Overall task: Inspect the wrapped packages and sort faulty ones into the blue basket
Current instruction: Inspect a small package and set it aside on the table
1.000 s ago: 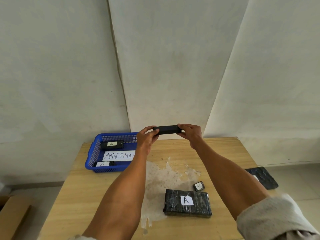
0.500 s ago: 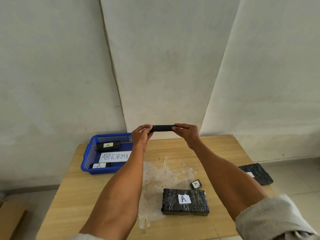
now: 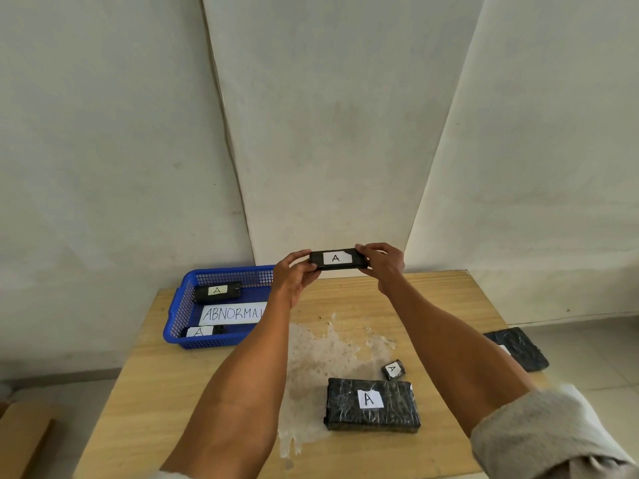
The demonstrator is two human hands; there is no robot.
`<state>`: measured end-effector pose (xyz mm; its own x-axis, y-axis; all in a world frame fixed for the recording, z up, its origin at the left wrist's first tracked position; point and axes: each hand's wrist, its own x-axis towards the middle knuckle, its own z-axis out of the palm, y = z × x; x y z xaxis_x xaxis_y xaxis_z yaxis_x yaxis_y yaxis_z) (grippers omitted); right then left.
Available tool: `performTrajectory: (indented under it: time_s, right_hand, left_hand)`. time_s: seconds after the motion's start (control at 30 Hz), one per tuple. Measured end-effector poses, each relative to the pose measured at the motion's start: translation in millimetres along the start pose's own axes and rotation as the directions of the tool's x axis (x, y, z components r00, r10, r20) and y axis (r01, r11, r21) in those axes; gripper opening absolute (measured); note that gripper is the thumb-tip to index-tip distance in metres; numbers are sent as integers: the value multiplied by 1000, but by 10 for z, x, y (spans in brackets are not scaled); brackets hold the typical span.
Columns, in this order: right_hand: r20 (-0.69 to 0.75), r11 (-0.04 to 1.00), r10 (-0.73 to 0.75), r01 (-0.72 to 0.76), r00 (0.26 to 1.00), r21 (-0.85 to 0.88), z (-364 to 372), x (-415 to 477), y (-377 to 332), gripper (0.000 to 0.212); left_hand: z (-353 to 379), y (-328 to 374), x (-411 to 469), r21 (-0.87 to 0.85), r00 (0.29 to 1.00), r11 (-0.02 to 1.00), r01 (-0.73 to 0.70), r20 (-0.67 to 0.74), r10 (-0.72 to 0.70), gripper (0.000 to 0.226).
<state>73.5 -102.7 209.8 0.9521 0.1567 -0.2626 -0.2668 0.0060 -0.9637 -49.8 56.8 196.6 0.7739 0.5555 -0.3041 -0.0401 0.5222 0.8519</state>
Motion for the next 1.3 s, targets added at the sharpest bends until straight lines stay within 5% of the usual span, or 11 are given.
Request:
performTrajectory:
  time_s: [0.3, 0.57, 0.73, 1.03, 1.13, 1.3]
  right_hand:
    - [-36, 999, -24, 22, 999, -34, 57, 8, 35, 19]
    - [289, 999, -39, 31, 957, 31, -15, -30, 113, 37]
    - [210, 1000, 2, -6, 978, 17, 1, 32, 168, 37]
    - [244, 926, 212, -274, 946, 259, 104, 37, 228, 18]
    - [221, 920, 222, -279, 950, 274, 137, 63, 268, 26]
    - [155, 923, 238, -273, 959, 271, 121, 19, 267, 6]
  left_hand:
    - [-27, -25, -31, 2, 999, 999, -34, 1, 34, 37]
    - [-10, 16, 43, 48, 967, 995, -84, -238, 93, 13]
    - [44, 45, -16, 9, 983, 998, -64, -171, 64, 16]
    - [391, 169, -187, -26, 976, 999, 45, 213, -38, 30]
    - [452, 166, -190, -2, 979, 1000, 21, 202, -20, 21]
    - [447, 163, -137, -5, 992, 1000, -7, 128, 7, 12]
